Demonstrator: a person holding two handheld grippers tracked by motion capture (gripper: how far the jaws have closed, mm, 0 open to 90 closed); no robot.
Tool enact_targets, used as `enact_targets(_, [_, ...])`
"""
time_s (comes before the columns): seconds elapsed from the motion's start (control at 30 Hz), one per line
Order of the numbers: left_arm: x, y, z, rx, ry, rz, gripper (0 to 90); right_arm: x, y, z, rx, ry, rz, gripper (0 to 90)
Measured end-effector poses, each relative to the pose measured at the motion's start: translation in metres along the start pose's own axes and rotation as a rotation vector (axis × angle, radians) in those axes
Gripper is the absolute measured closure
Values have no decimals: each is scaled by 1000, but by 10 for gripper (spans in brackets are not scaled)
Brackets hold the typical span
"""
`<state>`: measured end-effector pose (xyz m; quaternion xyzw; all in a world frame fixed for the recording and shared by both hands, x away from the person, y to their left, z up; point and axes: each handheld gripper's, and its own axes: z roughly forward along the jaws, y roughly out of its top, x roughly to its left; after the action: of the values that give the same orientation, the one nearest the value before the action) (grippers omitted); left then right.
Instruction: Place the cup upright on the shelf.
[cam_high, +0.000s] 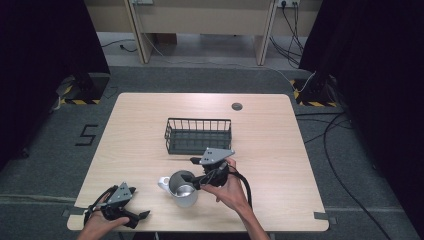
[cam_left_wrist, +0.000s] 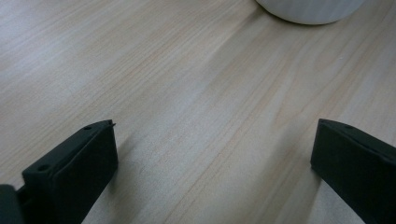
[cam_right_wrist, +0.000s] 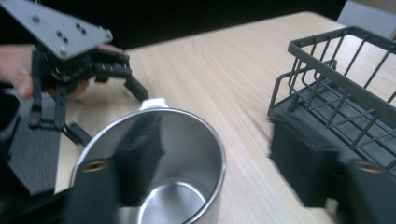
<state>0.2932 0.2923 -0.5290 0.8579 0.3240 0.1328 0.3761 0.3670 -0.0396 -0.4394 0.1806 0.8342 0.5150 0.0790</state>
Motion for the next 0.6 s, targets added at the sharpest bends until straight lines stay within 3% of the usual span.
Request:
enact_targets(0.07, [0,0,0,0,0,0,0,6,-6,-5,-39,-11,17,170])
enact_targets(0.1, [0,0,0,0,0,0,0,12,-13,-9,-84,7,39,155])
enact_targets(0.3, [0,0,0,0,0,-1,0,21,-26,-13,-116,17,27,152])
enact_targets(0.37, [0,0,0,1,0,-1,0,24,-32,-16,-164,-1,44,152])
enact_targets(0.6, [0,0,0,0,1,-1,0,35,-45,-13,-146,-52,39,149])
